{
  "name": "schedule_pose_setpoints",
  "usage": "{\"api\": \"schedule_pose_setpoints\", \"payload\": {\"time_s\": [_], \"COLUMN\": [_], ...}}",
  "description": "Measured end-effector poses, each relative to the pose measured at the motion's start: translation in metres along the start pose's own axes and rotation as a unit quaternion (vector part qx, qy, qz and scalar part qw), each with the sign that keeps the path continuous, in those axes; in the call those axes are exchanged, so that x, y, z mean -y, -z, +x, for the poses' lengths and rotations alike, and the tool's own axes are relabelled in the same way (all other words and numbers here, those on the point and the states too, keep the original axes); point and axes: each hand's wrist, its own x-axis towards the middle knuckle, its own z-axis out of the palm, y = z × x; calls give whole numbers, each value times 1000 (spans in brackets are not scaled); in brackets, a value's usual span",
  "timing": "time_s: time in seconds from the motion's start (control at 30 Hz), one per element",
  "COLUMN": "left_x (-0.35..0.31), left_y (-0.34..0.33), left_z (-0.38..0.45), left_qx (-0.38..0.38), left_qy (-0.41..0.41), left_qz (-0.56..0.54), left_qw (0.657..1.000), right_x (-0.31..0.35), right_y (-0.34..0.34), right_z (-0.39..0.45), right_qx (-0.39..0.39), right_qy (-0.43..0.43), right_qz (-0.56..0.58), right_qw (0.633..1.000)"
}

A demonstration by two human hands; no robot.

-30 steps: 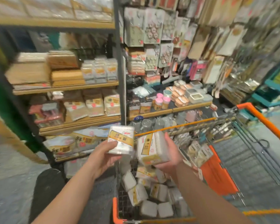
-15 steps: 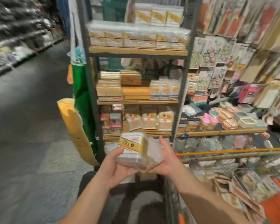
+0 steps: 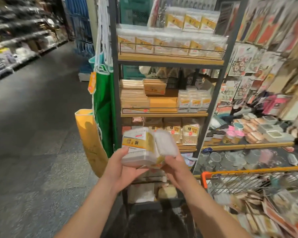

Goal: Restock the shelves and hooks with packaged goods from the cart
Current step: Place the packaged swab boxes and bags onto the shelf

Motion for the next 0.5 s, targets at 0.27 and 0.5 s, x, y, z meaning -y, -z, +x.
{"api": "schedule_pose_setpoints", "payload": {"time_s": [0.27, 0.5], "left_x": [-35, -73], "left_y": [-75, -143], "left_z": [79, 136], "left_qx": [-12, -51], "left_qy": [-17, -102], "left_qz": [46, 99], "left_qw": [999, 988], "right_x": [98, 201], "right_y": [30, 47], "right_z": [69, 125], "right_qx": [-101, -105], "right_qy": [78, 86], "right_qz": [82, 36], "right_qw": [988, 990]}}
